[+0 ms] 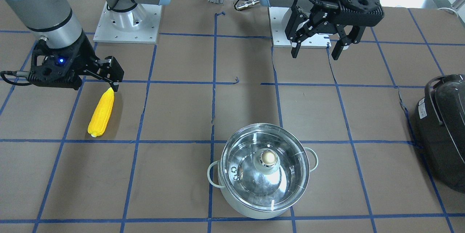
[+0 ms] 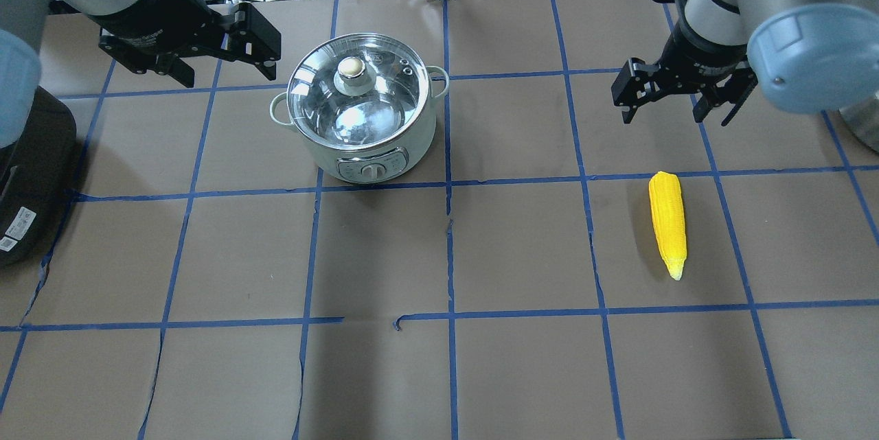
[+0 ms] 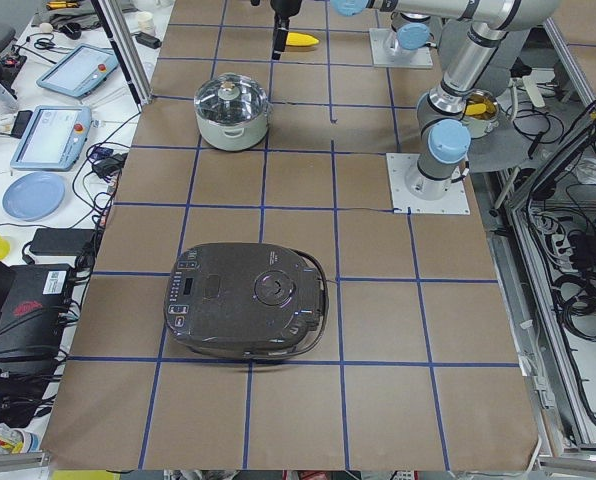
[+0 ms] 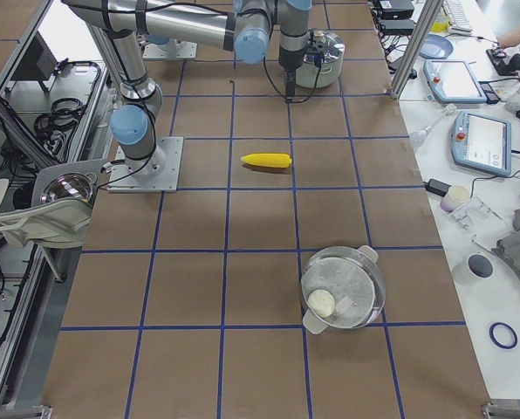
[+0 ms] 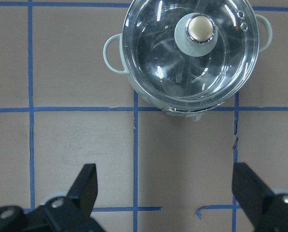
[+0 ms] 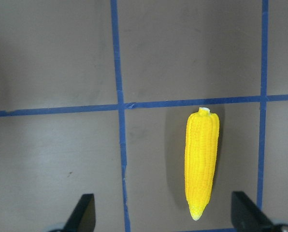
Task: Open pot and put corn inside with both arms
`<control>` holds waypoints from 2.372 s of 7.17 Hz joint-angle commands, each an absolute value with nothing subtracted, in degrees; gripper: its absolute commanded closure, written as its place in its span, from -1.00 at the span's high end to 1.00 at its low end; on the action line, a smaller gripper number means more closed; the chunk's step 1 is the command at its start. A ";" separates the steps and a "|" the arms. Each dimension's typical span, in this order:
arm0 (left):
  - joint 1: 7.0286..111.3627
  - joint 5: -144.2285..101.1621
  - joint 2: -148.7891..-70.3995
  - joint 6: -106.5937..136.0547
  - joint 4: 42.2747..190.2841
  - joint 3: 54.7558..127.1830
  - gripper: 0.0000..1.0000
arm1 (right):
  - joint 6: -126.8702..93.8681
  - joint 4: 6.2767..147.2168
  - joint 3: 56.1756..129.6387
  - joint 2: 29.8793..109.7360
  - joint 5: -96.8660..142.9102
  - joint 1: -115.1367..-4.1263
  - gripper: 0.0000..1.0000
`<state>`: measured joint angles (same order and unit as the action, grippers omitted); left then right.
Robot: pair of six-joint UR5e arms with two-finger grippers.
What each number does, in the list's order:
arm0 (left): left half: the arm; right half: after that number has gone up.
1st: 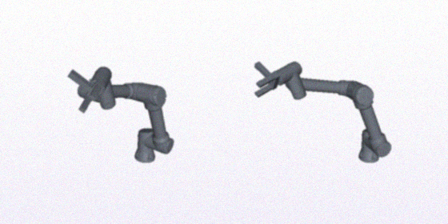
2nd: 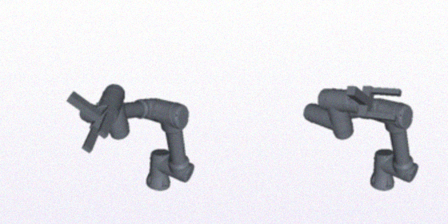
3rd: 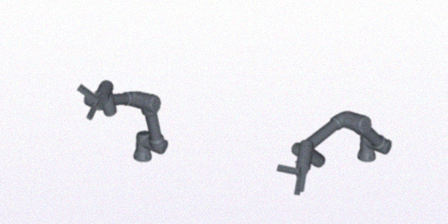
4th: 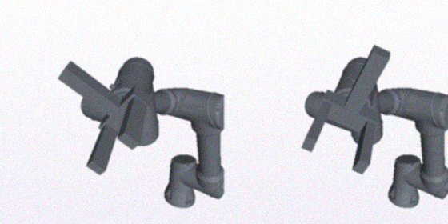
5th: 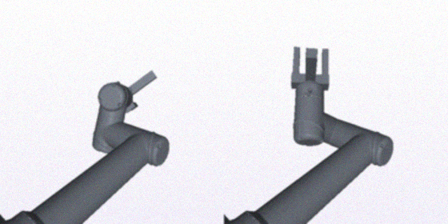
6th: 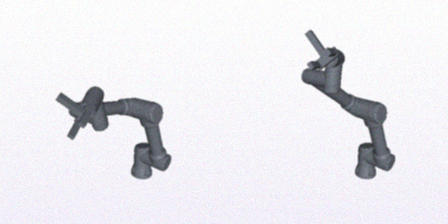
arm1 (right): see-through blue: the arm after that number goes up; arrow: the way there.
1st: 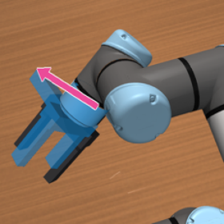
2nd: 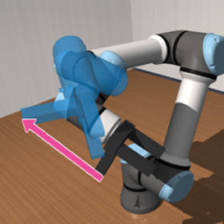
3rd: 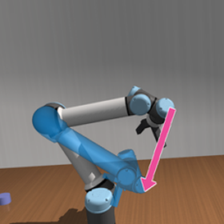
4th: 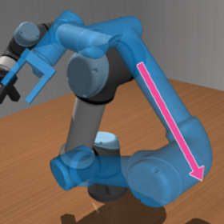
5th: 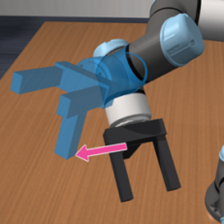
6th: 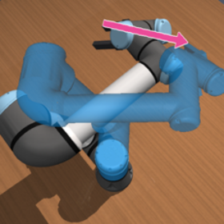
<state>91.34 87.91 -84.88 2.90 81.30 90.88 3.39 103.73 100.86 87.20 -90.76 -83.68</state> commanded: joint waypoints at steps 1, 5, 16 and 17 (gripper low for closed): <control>91.41 87.98 -84.90 2.90 81.30 90.88 1.00 | 6.92 114.47 110.62 86.93 -90.45 -78.43 1.00; 91.41 87.80 -84.90 2.90 81.30 90.97 1.00 | 10.81 133.74 124.17 81.49 -90.79 -74.09 1.00; 97.99 88.24 -117.14 10.37 71.55 77.00 1.00 | 10.20 139.40 124.54 75.41 -90.35 -74.09 0.06; 98.52 88.24 -118.12 9.94 71.28 77.08 1.00 | 10.02 139.13 124.19 75.41 -90.35 -74.18 -0.24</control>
<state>97.65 88.10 -116.26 10.21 71.65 77.90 10.15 139.38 124.50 75.40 -90.39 -74.10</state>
